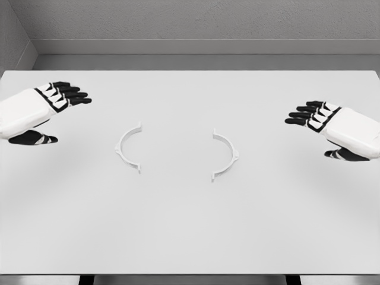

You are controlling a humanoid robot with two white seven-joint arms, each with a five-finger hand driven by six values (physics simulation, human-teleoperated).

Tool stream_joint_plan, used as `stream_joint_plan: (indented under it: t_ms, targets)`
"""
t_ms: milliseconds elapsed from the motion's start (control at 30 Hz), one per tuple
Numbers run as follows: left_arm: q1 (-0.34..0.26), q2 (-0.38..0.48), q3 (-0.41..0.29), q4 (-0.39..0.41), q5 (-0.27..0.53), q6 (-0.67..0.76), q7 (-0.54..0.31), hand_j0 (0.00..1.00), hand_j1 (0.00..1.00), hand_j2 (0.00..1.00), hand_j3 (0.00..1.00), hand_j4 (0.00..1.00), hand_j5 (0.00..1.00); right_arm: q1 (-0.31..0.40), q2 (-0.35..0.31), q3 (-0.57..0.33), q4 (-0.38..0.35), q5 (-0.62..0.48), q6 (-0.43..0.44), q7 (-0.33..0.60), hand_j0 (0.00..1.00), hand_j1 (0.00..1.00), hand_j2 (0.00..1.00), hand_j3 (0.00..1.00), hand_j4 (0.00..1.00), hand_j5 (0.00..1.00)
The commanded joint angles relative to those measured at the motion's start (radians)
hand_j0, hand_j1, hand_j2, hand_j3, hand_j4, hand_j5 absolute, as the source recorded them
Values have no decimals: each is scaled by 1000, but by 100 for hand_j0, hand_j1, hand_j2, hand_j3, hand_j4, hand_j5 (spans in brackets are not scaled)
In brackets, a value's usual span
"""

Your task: Assemble PVC drainage pipe clamps

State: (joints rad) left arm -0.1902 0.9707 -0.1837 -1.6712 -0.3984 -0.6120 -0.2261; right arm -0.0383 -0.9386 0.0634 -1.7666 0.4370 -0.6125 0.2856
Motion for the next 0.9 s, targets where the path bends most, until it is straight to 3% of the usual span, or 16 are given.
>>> stream_joint_plan:
  t_ms: [0, 167, 300, 367, 467, 533, 633, 867]
  targets:
    - [0, 0, -2, -1, -19, 1, -13, 100, 100, 100, 100, 100, 100, 0, 1, 10, 1, 2, 2, -3, 100, 100, 100, 100, 100, 100]
    - [-3, -10, -40, 8, -80, 1, -18, 100, 100, 100, 100, 100, 100, -18, 30, 10, 1, 2, 2, -2, 100, 100, 100, 100, 100, 100]
    - [-2, -12, -80, 8, -155, 1, -18, 100, 100, 100, 100, 100, 100, -184, 124, 157, 21, 95, 2, 153, 100, 100, 100, 100, 100, 100]
    - [-6, -12, -88, 5, -214, 1, -19, 100, 100, 100, 100, 100, 100, -229, 139, 200, 25, 117, 2, 211, 100, 100, 100, 100, 100, 100]
    - [-11, -17, -89, 7, -243, 1, -30, 100, 100, 100, 100, 100, 100, -302, 205, 280, 96, 187, 2, 219, 100, 100, 100, 100, 100, 100]
    - [-17, -18, -108, 8, -247, 1, -33, 100, 100, 100, 100, 100, 100, -304, 213, 280, 104, 189, 2, 234, 100, 100, 100, 100, 100, 100]
    - [-80, -23, -177, 11, -269, 1, -33, 100, 100, 100, 100, 100, 100, -307, 242, 280, 150, 187, 2, 256, 100, 100, 100, 100, 100, 100]
    - [-115, -122, -178, 16, -267, 1, -32, 100, 100, 100, 100, 100, 100, -331, 294, 282, 193, 154, 2, 261, 100, 100, 100, 100, 100, 100]
